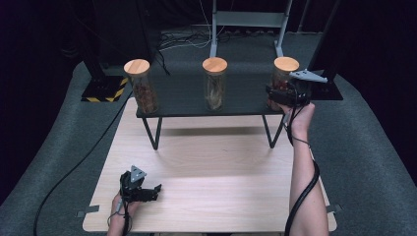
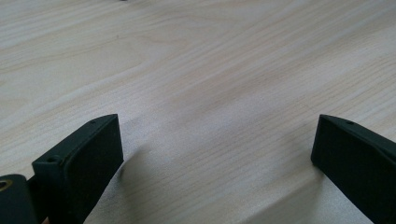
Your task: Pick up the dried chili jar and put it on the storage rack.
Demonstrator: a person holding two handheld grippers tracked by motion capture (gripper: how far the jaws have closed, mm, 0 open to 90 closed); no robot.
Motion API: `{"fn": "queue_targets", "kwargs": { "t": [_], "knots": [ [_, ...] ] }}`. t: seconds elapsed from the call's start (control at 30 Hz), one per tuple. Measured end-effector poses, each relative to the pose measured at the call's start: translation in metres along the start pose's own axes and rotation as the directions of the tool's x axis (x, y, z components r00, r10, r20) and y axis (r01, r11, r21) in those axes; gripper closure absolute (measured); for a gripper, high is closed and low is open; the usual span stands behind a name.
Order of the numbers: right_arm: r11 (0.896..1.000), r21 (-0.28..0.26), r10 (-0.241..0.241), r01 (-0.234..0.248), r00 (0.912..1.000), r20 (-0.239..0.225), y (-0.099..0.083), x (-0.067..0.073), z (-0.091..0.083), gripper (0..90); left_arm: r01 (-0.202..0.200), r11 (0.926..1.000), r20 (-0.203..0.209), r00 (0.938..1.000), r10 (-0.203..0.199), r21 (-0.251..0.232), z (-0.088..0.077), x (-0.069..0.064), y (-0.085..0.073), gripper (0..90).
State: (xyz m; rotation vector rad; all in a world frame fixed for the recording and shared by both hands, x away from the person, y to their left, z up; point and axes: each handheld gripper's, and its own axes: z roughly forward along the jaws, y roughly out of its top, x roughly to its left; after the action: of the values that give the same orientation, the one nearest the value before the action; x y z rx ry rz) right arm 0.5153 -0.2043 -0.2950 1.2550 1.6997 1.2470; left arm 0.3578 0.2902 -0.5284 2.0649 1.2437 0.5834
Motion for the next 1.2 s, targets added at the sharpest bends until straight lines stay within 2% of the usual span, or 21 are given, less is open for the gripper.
{"fn": "queue_targets", "kwargs": {
  "t": [0.87,1.0,1.1,1.2],
  "knots": [
    [1.000,0.020,-0.004,0.004,0.9999,0.011,0.0018,0.0016,-0.0015,23.8,-0.009,0.9999,-0.010,0.9999,0.009,-0.005,-0.0005,-0.0012,-0.0003,1.5],
    [0.999,0.050,-0.009,0.009,1.0000,-0.003,0.0038,0.0013,-0.0026,19.9,-0.008,1.0000,-0.010,0.9999,0.008,-0.005,-0.0005,-0.0012,-0.0003,1.5],
    [0.994,0.104,-0.012,0.015,0.9997,-0.021,0.0058,0.0015,-0.0044,11.5,-0.008,1.0000,-0.009,0.9999,0.008,-0.005,-0.0004,-0.0012,-0.0002,1.5],
    [0.986,0.165,-0.028,0.034,0.9989,-0.037,0.0045,0.0034,-0.0061,7.1,-0.007,1.0000,-0.008,0.9999,0.007,-0.004,-0.0004,-0.0010,-0.0002,1.5]
  ]
}}
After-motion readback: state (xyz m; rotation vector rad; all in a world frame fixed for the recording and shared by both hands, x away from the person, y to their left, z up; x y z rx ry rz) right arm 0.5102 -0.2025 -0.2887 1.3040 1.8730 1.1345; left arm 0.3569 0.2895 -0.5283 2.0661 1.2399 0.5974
